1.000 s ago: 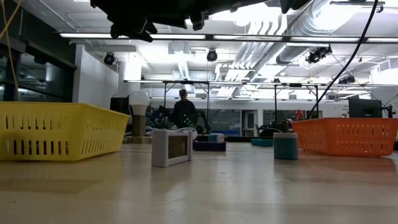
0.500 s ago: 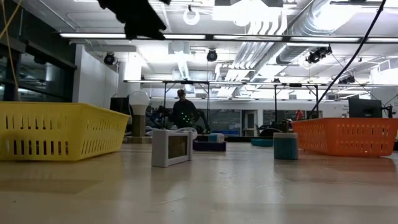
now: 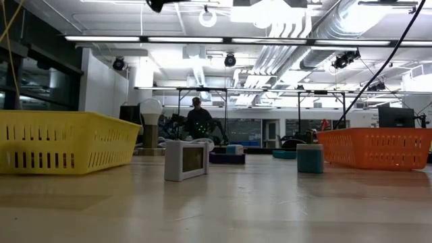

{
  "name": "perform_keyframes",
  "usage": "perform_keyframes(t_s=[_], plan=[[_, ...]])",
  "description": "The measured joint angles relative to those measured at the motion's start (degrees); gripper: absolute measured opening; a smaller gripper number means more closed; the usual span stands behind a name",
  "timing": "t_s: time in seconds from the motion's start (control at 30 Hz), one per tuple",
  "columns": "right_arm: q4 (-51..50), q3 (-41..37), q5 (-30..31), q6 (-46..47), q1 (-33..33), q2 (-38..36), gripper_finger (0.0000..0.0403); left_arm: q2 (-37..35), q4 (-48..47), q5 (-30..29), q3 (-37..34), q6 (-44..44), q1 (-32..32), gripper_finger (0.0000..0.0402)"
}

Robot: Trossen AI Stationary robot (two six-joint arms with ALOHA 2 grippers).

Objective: Pick & Place Office items
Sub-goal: Put the black charger adapter into the yellow bin

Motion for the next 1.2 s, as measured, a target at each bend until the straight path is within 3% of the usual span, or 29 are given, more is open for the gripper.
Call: perform_keyframes(t_s=[0.4,1.2], plan=[[3.6,0.0,-0.1,-0.8,-0.1,0.0,0.014,2.0,5.0,0.2,0.0,-0.2,-6.2,0.0184],[4.7,0.0,1.5,-3.6,-0.3,0.1,0.014,5.0,9.2,0.0,0.0,0.9,-6.2,0.0184]])
